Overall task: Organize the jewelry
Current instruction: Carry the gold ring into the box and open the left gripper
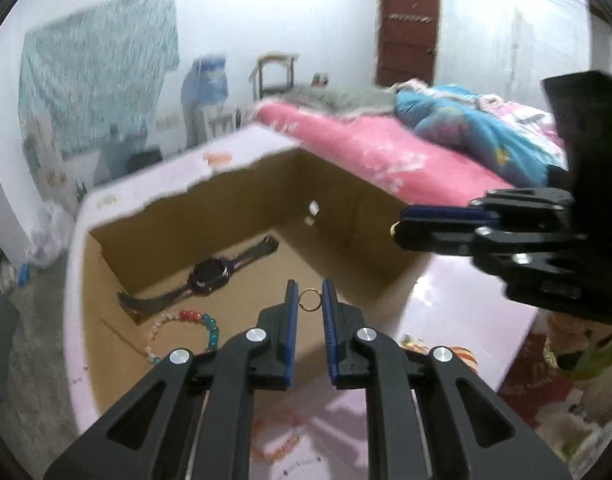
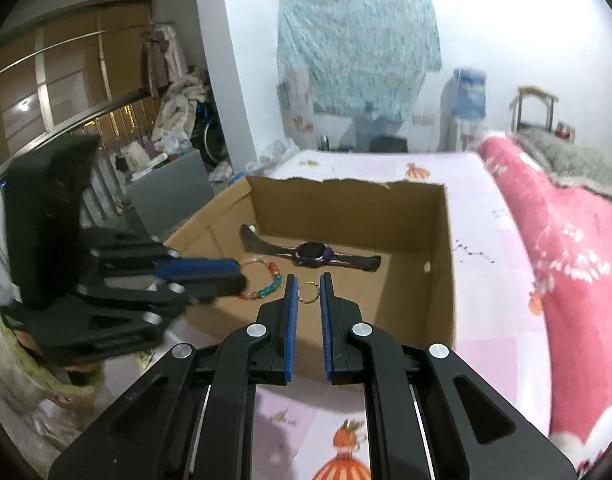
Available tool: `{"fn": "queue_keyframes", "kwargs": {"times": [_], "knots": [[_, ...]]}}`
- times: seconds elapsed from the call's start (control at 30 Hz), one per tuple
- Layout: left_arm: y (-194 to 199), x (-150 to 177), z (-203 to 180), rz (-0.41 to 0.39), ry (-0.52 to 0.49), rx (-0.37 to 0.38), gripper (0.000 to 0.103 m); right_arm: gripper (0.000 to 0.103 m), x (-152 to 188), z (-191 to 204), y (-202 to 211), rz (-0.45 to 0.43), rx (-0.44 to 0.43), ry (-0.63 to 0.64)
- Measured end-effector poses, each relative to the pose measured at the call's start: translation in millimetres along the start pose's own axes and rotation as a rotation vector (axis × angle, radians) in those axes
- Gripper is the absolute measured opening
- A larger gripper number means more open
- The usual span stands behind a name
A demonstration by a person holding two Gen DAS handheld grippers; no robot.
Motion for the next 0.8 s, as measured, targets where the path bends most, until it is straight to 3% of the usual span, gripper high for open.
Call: {"fn": "queue_keyframes", "kwargs": {"times": [0.13,0.33,0.43,0.5,0.6,0.67,0.8], "knots": [[-42.0,-19.5,28.5,0.103,0.095,0.003,0.012,0.009,-21.1,-8.9,-37.3,0.094,0.021,-0.02],[-61.4,-28.4,42.9,0.136,0.16,-0.02,0.013,0.013,-37.3,-24.0,-74.8,0.191,0.077,-0.099],[-65.2,-29.9,46.7,0.146,0.188,-0.029,0.023,0.026,-37.6,-33.5,-79.0,0.197,0.074,-0.17],[-60.1,-28.2,46.8,0.125,0.186,-0.036,0.041,0.032,-36.6,-35.7,-75.2,0.184,0.059,-0.196],[-54.5,-25.9,45.3,0.109,0.18,-0.062,0.053,0.038,-34.9,-33.5,-66.4,0.16,0.054,-0.207],[-49.4,-24.0,47.1,0.096,0.191,-0.065,0.061,0.048,-36.5,-31.9,-60.7,0.144,0.058,-0.21],[-32.4,-18.6,47.4,0.06,0.205,-0.086,0.077,0.055,-32.9,-28.6,-39.8,0.079,0.044,-0.23]]}}
Point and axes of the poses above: each gripper's, at about its wrist camera, not at the fingertips, and y roughly against the way its jaws point, z to its left, x to its underside, the point moved 1 cm from there along -y, roughly the way its jaws point, and after that the axes turned 11 degrees about z, right-handed, at the moved point
